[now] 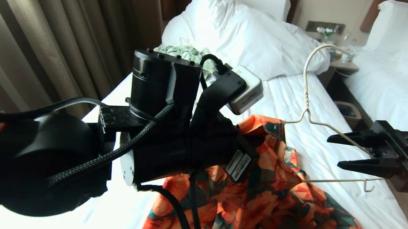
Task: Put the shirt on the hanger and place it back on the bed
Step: Hook the other side of the shirt onto the hanger
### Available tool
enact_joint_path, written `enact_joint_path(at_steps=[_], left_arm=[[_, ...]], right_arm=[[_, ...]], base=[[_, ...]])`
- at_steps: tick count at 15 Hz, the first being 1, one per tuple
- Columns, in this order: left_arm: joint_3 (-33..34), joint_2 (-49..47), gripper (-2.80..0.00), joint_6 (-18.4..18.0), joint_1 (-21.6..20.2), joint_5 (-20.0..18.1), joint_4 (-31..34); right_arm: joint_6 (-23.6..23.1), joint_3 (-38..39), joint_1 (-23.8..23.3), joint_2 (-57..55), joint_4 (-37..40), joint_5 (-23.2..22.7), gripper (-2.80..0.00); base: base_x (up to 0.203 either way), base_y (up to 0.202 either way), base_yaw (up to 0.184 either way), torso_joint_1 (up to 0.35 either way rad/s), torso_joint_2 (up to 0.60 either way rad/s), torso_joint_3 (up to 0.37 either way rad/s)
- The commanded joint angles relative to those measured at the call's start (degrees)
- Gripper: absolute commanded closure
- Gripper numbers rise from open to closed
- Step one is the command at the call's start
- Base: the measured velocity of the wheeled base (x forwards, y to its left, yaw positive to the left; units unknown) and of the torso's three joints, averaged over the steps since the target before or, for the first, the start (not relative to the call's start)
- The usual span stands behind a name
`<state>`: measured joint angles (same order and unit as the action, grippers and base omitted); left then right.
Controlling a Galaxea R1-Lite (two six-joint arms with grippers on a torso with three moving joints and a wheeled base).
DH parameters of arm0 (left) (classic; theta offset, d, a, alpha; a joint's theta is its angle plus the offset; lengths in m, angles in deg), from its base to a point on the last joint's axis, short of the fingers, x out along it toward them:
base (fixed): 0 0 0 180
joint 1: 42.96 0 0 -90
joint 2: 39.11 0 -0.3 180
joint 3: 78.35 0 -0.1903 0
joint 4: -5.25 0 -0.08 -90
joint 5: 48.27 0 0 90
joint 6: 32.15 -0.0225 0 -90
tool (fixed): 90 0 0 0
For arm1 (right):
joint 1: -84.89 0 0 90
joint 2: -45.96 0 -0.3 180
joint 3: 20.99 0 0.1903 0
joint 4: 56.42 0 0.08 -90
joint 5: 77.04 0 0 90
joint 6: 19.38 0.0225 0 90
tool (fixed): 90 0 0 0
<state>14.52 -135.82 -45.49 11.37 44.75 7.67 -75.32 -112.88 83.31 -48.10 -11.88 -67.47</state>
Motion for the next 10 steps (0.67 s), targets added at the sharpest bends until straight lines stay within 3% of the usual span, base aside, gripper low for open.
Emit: enact_joint_path(at_steps=[1, 4, 6, 9, 10], left_arm=[[0.82, 1.24, 0.0, -0.04, 0.32, -0.12, -0.14], [1.55, 2.36, 0.0, 0.45, 0.38, 0.58, -0.23], [1.55, 5.13, 0.0, 2.43, 0.18, 1.76, 0.02], [2.6, 9.76, 0.0, 3.66, -0.61, 3.41, 0.02], [3.35, 10.93, 0.0, 5.55, -0.77, 3.52, -0.1]], right_arm=[[-0.31, 2.02, -2.06, 2.65, 0.8, -0.25, -2.8], [-0.39, 5.63, -7.53, 8.53, 3.27, 0.27, -2.8], [-0.34, 7.23, -13.34, 12.45, 6.07, 4.13, -2.8], [-0.45, 8.53, -20.01, 18.56, 16.46, 6.53, -2.8], [-0.74, 8.97, -22.23, 19.83, 19.14, 6.54, -2.74]], base=[[0.0, 0.0, 0.0, 0.0, 0.0, 0.0], [0.0, 0.0, 0.0, 0.0, 0.0, 0.0], [0.0, 0.0, 0.0, 0.0, 0.0, 0.0], [0.0, 0.0, 0.0, 0.0, 0.0, 0.0], [0.0, 0.0, 0.0, 0.0, 0.0, 0.0]])
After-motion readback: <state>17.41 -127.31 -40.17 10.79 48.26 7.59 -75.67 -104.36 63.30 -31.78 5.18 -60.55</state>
